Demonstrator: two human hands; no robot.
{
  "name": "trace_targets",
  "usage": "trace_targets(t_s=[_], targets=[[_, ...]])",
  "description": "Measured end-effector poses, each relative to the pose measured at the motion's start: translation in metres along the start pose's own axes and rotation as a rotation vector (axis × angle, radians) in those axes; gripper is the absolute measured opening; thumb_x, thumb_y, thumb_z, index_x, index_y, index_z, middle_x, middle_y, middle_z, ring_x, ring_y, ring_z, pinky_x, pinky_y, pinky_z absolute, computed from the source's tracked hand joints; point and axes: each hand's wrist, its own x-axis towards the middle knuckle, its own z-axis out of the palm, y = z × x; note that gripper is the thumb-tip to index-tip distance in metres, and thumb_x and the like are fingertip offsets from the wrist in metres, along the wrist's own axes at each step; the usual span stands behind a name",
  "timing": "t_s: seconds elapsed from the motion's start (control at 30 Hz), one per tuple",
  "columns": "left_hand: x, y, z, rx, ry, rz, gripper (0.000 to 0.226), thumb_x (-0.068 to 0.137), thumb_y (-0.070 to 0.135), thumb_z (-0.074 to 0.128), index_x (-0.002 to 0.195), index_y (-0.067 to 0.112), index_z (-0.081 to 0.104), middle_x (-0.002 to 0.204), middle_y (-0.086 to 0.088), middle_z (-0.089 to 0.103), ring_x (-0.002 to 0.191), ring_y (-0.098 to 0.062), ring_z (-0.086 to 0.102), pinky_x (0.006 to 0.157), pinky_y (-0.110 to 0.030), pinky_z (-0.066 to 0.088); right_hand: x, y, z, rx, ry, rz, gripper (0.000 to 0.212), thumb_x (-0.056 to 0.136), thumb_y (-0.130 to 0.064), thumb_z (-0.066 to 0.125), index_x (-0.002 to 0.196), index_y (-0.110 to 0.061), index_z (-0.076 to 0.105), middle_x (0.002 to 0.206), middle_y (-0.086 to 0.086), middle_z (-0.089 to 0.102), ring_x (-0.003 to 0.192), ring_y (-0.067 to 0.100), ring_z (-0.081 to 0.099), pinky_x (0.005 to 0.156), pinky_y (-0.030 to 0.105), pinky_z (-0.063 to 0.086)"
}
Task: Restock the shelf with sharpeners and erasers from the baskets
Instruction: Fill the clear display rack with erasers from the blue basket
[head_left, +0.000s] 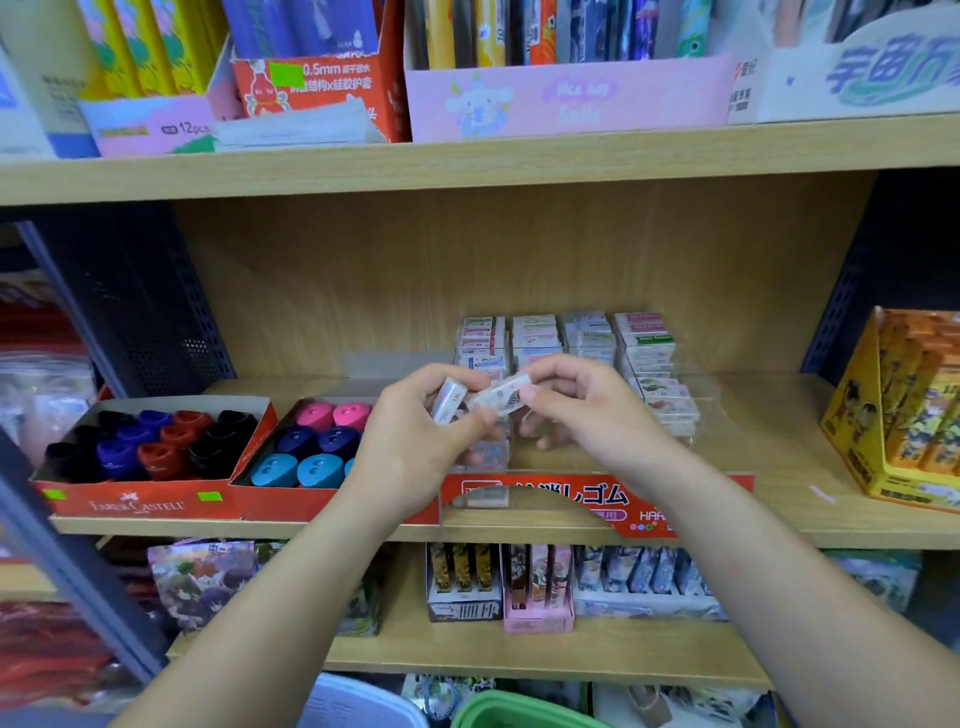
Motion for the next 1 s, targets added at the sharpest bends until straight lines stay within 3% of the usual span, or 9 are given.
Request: trace_targets(t_s=[0.13,0.27,0.37,0.43,0.5,0.67,0.77,0.9,1.0], targets=[[-0.007,0.001,0.007,0.046,0.001,-0.032,0.019,0.089,0.009,0.077,0.102,0.019,0.067,0.077,-0.009,0.076,0.060,-0.025,0.071,0.052,-0.036,0.053,-0.013,0.005,0.001,0.066,-0.012,0.007,0.015,0.097,-0.009,0.064,0.110,-0.016,0.068,0.099,0.007,0.075,0.084,0.020,0.074,0.071,0.031,0.061],[-0.006,0.002,0.019,0.108,0.003,0.007,0.021,0.085,0.013,0.081,0.099,0.022,0.068,0.076,0.002,0.072,0.050,-0.005,0.061,0.047,-0.022,0.047,-0.022,0.010,-0.010,0.114,0.031,0.003,0.028,0.094,-0.001,0.065,0.109,-0.022,0.074,0.103,0.005,0.075,0.091,0.018,0.074,0.075,0.032,0.061],[-0.002,0.000,0.026,0.152,-0.019,0.003,0.024,0.084,0.020,0.082,0.101,0.027,0.066,0.080,0.013,0.067,0.065,0.005,0.061,0.051,-0.010,0.044,-0.023,0.006,-0.032,0.211,0.150,0.043,0.031,0.099,0.000,0.055,0.111,-0.022,0.074,0.104,0.002,0.073,0.093,0.017,0.073,0.074,0.032,0.061],[0.004,-0.003,0.028,0.187,-0.028,-0.011,0.028,0.084,0.027,0.082,0.105,0.032,0.064,0.107,0.019,0.062,0.097,0.010,0.055,0.068,-0.005,0.040,-0.021,0.002,-0.055,0.234,0.229,0.053,0.030,0.101,0.000,0.052,0.116,-0.019,0.069,0.106,0.009,0.069,0.091,0.023,0.072,0.074,0.040,0.063],[0.010,-0.007,0.030,0.222,-0.037,-0.020,0.031,0.086,0.031,0.080,0.111,0.033,0.061,0.124,0.016,0.055,0.112,0.006,0.049,0.080,-0.008,0.038,-0.017,0.000,-0.082,0.140,0.319,0.049,0.024,0.100,-0.004,0.057,0.119,-0.018,0.063,0.105,0.013,0.067,0.081,0.024,0.073,0.069,0.039,0.063],[0.025,-0.007,0.037,0.322,-0.098,-0.055,0.040,0.097,0.018,0.058,0.135,0.029,0.054,0.139,0.001,0.055,0.052,0.003,0.050,0.047,-0.011,0.041,0.006,0.008,-0.132,-0.202,0.474,0.041,0.015,0.092,-0.006,0.071,0.106,-0.009,0.067,0.102,0.016,0.071,0.078,0.029,0.073,0.069,0.037,0.062],[0.032,-0.006,0.041,0.367,-0.132,-0.028,0.050,0.099,0.014,0.055,0.146,0.028,0.048,0.143,0.002,0.053,0.061,0.000,0.056,0.054,-0.014,0.046,0.024,0.012,-0.143,-0.469,0.440,0.075,0.016,0.091,-0.005,0.071,0.100,-0.017,0.075,0.101,0.006,0.073,0.086,0.026,0.074,0.083,0.040,0.060],[0.038,-0.012,0.041,0.416,-0.141,0.078,0.062,0.095,0.015,0.069,0.150,0.033,0.047,0.138,0.005,0.059,0.113,-0.018,0.062,0.088,-0.016,0.047,0.046,0.020,-0.148,-0.725,0.409,0.050,0.020,0.083,-0.011,0.079,0.101,-0.019,0.074,0.103,-0.004,0.069,0.090,0.012,0.064,0.065,0.017,0.044],[0.042,-0.019,0.042,0.355,-0.114,0.102,0.062,0.090,0.013,0.076,0.143,0.036,0.053,0.116,0.016,0.060,0.095,-0.003,0.058,0.075,0.000,0.041,0.056,0.029,-0.146,-0.761,0.397,0.085,0.022,0.080,-0.017,0.083,0.098,-0.021,0.071,0.093,-0.007,0.070,0.085,0.013,0.065,0.066,0.026,0.046]])
